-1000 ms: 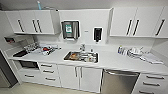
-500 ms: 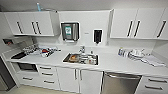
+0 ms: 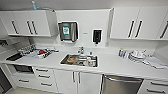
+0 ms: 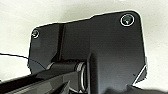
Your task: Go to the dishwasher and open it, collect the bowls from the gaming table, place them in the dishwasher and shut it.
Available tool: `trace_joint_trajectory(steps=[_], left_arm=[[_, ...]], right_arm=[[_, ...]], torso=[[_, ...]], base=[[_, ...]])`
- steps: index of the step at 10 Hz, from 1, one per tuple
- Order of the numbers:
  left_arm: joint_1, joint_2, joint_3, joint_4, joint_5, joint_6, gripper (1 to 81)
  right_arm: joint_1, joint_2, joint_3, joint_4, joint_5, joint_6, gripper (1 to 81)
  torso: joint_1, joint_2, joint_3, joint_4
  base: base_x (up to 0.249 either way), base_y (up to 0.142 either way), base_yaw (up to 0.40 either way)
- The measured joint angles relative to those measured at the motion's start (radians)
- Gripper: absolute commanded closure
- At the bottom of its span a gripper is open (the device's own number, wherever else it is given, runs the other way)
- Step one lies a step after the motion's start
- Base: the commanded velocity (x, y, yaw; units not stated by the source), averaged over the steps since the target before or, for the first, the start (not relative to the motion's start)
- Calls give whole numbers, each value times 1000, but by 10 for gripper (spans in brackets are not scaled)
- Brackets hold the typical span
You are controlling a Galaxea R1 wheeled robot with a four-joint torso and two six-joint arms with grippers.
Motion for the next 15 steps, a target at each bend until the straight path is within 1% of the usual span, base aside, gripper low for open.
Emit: trace_joint_trajectory(steps=[15], left_arm=[[7, 0, 0, 0, 2, 0, 10]], right_arm=[[-1, 3, 0, 0, -3, 0, 10]], torso=[[0, 0, 0, 0]], base=[[122, -73, 0]])
